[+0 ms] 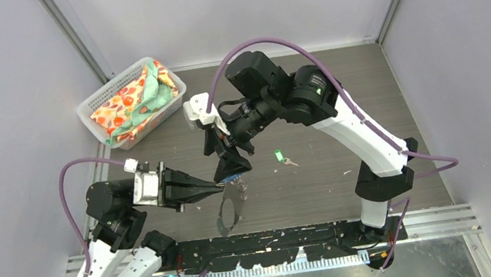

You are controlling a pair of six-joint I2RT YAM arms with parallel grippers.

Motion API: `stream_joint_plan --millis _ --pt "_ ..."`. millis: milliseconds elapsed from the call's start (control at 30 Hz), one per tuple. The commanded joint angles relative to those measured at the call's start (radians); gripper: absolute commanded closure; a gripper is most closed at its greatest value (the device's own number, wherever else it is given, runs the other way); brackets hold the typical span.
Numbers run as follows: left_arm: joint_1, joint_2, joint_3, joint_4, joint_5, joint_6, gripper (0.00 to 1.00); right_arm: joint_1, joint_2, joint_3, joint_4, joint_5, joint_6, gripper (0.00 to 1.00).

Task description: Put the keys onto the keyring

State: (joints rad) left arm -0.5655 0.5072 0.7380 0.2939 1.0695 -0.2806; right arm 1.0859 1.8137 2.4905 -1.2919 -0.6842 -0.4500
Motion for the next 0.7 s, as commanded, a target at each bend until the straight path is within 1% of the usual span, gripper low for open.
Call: stream_joint_plan --millis 0,67,300,500,600,667 --pt "-0.002 -0.042 0.028 0.131 -0.072 0.017 1.0 -0.017 0.031 0.033 -0.104 -0.067 0.023 0.34" --pt "-0.004 -0.051 0.026 0.129 -0.088 0.019 1.0 -0.026 0.032 0.039 -0.096 -0.103 0.044 0.34" --pt "-0.004 -0.054 0.027 0.165 -0.156 -0.006 1.0 -0.041 0.059 0.063 -0.077 -0.149 0.119 0.35" --pt "-0.006 -0.053 0.023 0.196 -0.147 -0.02 1.0 -0.051 0.072 0.059 -0.018 -0.178 0.165 0.35" --pt "-0.007 -0.054 0.022 0.205 -0.141 -0.018 1.0 -0.054 0.082 0.04 0.037 -0.201 0.199 0.35" --pt "-0.008 -0.053 0.02 0.209 -0.136 -0.012 1.0 -0.055 0.081 0.013 0.104 -0.226 0.247 0.36"
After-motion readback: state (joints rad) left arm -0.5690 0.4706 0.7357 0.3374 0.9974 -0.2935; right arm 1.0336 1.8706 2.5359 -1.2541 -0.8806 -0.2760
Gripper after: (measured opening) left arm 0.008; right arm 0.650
